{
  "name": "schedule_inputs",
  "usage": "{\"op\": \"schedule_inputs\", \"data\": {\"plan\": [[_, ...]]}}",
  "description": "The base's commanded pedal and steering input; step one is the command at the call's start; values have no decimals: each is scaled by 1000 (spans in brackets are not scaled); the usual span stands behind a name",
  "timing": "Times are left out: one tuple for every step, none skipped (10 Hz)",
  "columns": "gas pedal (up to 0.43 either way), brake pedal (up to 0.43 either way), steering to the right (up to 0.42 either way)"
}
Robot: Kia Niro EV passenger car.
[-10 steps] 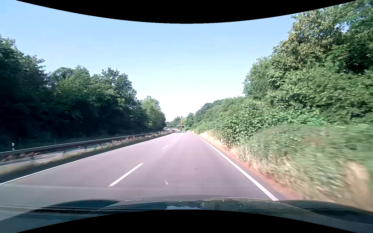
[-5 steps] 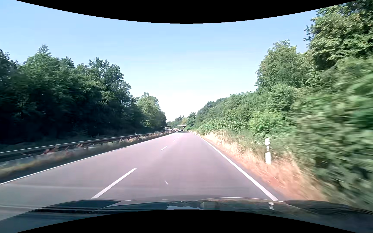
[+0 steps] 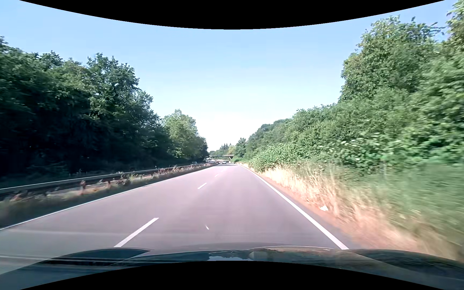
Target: Follow the waypoints while adhering to traffic rules and regulations
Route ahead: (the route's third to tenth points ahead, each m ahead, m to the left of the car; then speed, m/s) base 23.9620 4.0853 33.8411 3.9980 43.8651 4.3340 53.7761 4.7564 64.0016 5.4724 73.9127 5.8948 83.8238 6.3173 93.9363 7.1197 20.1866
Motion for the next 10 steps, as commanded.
{"op": "schedule_inputs", "data": {"plan": [[177, 0, -7], [177, 0, -7], [177, 0, -8], [177, 0, -8], [177, 0, -8], [177, 0, -8], [177, 0, -7], [177, 0, -7], [177, 0, -6], [177, 0, -5]]}}
